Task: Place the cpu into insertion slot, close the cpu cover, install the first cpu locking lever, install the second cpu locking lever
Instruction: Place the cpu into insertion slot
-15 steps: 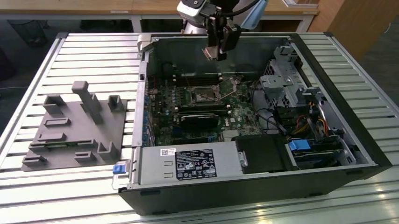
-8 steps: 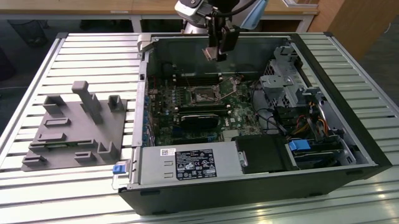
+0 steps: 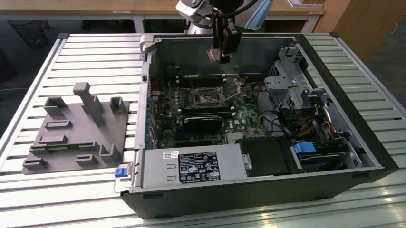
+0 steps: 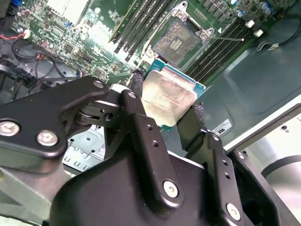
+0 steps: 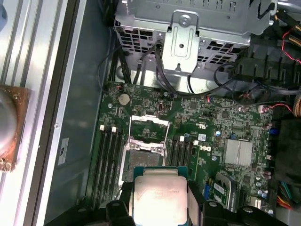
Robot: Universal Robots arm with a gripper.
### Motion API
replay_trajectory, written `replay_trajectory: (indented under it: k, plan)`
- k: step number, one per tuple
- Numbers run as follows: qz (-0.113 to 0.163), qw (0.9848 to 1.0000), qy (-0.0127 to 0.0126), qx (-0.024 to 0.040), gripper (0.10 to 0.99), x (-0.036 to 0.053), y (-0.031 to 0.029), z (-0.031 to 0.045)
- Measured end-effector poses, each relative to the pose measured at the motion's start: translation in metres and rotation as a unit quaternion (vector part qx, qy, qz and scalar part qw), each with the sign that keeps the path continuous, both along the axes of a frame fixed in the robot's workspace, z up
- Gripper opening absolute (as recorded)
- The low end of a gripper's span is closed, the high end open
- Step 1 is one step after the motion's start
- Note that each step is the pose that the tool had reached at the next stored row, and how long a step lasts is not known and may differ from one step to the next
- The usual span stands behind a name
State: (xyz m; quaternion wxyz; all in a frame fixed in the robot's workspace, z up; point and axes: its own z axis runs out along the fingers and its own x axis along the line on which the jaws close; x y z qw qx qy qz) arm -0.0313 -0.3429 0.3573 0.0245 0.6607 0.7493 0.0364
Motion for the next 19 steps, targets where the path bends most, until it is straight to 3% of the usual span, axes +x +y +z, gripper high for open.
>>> replay_trajectory:
  k: [12,19]
  plan:
    - [-0.004,1.0000,0.0000,-0.0002,0.541,0.0000,0.0000,-0.0045]
    - [-0.026,0.9997,0.0000,-0.0016,0.541,0.0000,0.0000,-0.0054]
